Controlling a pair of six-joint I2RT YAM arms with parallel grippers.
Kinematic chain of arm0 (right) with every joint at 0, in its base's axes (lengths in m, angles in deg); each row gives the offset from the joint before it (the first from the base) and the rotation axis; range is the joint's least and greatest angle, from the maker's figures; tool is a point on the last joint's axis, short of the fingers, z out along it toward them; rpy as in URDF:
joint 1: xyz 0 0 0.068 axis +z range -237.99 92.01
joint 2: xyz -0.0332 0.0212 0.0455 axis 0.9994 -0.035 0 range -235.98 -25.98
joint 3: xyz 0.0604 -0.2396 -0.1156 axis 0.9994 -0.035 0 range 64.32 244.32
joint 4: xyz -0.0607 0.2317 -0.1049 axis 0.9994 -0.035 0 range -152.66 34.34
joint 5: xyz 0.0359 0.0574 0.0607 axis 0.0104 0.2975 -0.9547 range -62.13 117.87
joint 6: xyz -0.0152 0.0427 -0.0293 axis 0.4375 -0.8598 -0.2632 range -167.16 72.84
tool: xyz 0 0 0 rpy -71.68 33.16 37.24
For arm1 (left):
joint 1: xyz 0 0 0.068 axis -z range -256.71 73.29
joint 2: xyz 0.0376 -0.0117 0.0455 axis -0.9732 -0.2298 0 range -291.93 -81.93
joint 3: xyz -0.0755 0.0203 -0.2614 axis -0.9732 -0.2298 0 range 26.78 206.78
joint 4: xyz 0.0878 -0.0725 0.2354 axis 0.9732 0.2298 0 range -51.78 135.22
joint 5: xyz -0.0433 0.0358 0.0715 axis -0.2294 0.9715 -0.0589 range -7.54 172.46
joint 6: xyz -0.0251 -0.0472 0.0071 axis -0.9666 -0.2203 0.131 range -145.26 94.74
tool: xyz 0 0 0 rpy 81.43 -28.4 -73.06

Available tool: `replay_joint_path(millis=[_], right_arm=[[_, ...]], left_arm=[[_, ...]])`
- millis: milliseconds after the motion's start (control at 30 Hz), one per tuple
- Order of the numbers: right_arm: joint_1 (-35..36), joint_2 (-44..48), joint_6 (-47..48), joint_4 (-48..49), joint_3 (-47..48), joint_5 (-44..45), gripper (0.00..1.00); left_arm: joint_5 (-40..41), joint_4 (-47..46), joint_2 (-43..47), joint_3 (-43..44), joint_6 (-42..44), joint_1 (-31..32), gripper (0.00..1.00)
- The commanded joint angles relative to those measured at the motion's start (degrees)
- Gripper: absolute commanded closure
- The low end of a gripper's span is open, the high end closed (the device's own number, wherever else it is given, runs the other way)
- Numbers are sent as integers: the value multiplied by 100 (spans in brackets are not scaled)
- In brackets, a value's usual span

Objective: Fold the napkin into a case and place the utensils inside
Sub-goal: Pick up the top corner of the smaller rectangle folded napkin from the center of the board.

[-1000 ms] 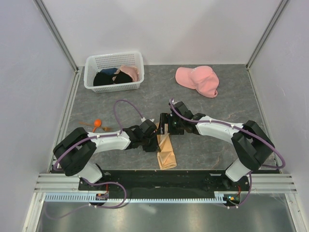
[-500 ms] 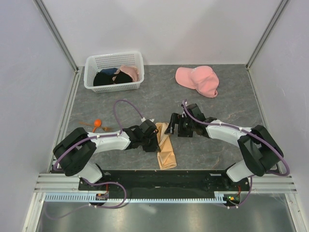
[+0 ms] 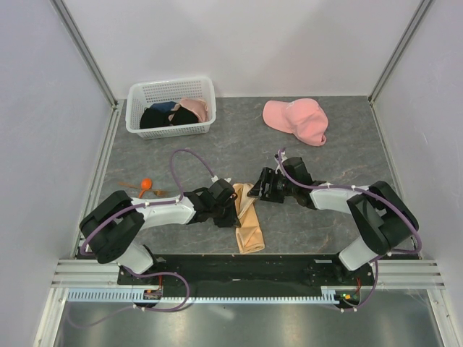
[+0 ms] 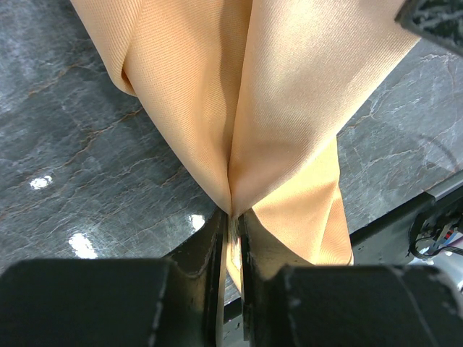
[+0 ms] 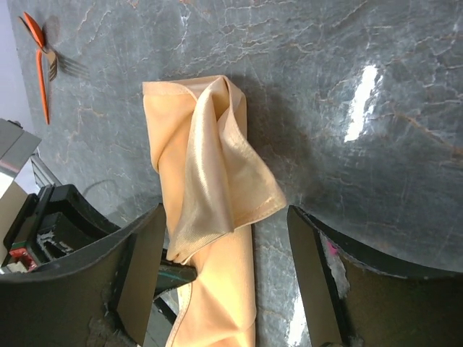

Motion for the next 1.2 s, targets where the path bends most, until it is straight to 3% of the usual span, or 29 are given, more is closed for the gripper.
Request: replay_joint_path(millis=[0,133,233,367,667,1000,1167], right_arm=[[-73,-130,-15,682,-85,-209,25],[-161,-191,55,787,-77,-270,27],[-205,-200,116,797,-50,-323,38],[-196,-235,117,831,-59,-376,40],[-205,1,134,762,-120,-384,58],[-196,353,187,375,-50,-358,60],[-196,231,99,489,-32,-463,70]], left_arm=[[66,166,-32,-90,-51,19,85],[48,148,-41,-90,-51,19,85],[57,148,-32,-99,-51,11,85],[66,148,-15,-108,-51,19,85],[83,157,3,-108,-51,11,85],[66,131,-41,-99,-59,19,85],[83,131,-6,-99,-59,19,85]])
